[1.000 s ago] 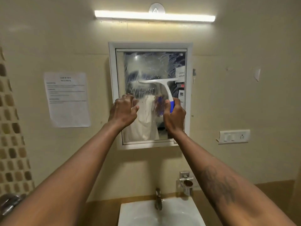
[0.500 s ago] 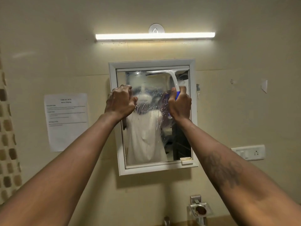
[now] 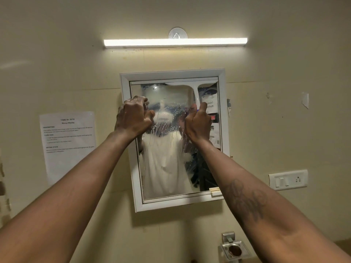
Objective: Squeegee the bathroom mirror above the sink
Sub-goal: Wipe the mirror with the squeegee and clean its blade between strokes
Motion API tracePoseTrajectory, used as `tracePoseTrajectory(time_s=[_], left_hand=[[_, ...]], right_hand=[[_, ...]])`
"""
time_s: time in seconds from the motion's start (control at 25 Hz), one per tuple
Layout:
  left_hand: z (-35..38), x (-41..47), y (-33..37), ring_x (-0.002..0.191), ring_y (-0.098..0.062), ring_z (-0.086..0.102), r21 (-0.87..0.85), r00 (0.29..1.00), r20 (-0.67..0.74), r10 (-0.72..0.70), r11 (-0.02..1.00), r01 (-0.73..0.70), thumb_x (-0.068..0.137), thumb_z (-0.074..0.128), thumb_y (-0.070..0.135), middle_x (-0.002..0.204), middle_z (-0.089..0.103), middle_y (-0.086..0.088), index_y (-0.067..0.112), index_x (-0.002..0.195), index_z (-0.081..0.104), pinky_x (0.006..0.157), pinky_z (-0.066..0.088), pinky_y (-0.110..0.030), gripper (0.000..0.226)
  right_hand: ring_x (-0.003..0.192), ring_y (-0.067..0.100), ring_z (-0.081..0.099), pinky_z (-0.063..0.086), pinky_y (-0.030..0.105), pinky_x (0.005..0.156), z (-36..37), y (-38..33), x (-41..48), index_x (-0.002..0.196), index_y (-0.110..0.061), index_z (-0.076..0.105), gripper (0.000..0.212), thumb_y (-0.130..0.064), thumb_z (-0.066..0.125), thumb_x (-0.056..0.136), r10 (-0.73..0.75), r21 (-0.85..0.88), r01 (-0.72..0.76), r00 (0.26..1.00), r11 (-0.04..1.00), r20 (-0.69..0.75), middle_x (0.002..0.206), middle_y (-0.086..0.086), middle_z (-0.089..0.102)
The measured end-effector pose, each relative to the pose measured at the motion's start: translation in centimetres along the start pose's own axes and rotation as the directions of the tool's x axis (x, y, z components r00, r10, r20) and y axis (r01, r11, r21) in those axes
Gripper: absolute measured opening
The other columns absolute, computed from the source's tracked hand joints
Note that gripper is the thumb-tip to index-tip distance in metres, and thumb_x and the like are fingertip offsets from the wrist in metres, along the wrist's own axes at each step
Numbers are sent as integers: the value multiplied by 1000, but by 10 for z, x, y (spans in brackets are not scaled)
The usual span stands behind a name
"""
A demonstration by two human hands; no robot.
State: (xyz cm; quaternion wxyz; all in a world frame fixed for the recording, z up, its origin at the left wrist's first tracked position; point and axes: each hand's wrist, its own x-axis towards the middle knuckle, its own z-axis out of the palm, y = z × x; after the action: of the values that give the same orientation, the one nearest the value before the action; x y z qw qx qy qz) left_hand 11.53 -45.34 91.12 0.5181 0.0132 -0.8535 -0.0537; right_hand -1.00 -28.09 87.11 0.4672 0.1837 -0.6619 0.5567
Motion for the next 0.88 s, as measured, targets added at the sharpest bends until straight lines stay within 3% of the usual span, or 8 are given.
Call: tracePoseTrajectory(time_s=[0.24,0.4,0.64,0.88], left_hand=[[4,-3,-2,121,-34,60,-9,1000,-7,-11,1000,11,89,67,34,124,67,-13,13,129,59,107,47,-47,46],[9,-7,-1,125,-31,57,-10,1000,16,-9,1000,9,91,66,35,131,65,-10,14,132,58,110,44,-46,47],[14,-14,-2,125,-31,58,-18,999,29,-22,1000,22,91,67,37,129,65,-10,14,130,59,110,44,-46,46],[20,-29,-3,127,-30,57,-12,998,52,-24,1000,25,92,66,39,132,64,-7,15,131,59,111,43,-45,46]], right_hand=[[62,9,55,28,25,50,3,5,0,116,-11,45,26,-35,36,110,9,-10,-9,1000,1000,25,71,-1,57],[61,7,52,26,24,49,4,11,-4,112,-13,44,25,-36,37,108,19,-22,-19,1000,1000,20,70,-5,52],[65,11,55,32,27,52,-2,20,-20,114,-12,45,32,-40,34,105,36,-26,-34,997,999,67,77,-2,55],[74,28,64,52,41,62,-12,33,-43,126,-16,40,26,-35,36,107,56,-8,-55,990,998,133,88,11,65]])
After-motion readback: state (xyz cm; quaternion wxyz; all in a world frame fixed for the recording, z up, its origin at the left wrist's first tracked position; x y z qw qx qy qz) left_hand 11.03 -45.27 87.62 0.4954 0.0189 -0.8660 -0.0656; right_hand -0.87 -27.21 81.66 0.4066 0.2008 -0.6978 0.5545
